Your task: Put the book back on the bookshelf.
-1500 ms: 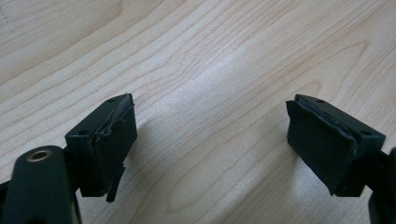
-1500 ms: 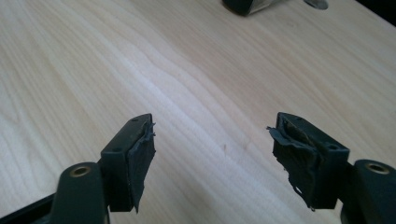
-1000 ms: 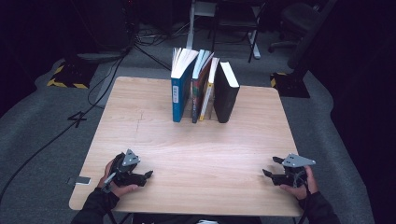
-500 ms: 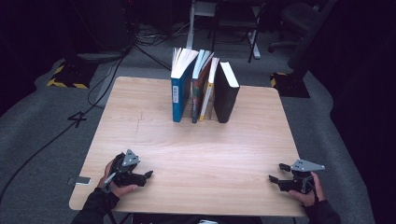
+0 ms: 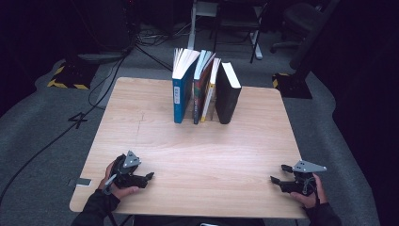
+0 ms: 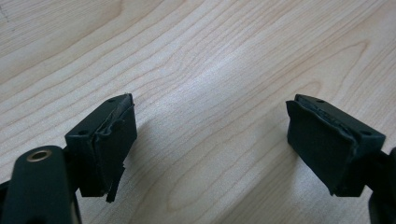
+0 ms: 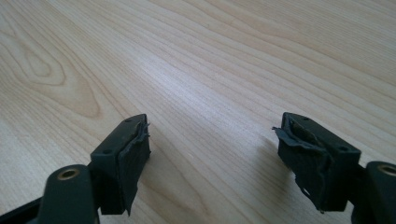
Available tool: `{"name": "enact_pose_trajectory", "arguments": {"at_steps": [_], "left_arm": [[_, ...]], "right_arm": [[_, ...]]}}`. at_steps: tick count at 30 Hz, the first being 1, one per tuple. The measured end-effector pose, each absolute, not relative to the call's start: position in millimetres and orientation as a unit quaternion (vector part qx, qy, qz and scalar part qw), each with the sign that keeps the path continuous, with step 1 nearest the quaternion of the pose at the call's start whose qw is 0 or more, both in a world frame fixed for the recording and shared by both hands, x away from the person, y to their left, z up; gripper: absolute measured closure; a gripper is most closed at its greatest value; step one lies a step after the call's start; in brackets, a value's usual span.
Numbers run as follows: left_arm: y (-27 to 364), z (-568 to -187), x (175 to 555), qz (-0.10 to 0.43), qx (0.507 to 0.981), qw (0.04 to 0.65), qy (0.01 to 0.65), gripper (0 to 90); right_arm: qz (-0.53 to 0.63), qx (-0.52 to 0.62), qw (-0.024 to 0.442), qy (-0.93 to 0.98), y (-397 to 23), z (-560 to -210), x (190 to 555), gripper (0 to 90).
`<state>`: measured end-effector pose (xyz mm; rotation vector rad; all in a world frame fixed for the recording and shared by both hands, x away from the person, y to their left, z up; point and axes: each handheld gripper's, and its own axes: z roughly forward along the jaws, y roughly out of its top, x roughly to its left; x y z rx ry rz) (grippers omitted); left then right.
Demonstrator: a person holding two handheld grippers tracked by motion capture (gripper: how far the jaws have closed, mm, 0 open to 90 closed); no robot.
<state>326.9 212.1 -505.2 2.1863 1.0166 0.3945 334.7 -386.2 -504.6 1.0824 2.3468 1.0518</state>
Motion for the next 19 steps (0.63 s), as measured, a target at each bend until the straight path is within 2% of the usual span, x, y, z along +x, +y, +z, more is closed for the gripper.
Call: {"name": "enact_pose_trajectory", "arguments": {"at_steps": [19], "left_arm": [[212.3,-505.2,328.9,0.15,0.842,0.343,0.389,15.8]], "right_arm": [[0.37,0.384,0.175,0.828,-386.0,-504.7,335.2,24.2]]}}
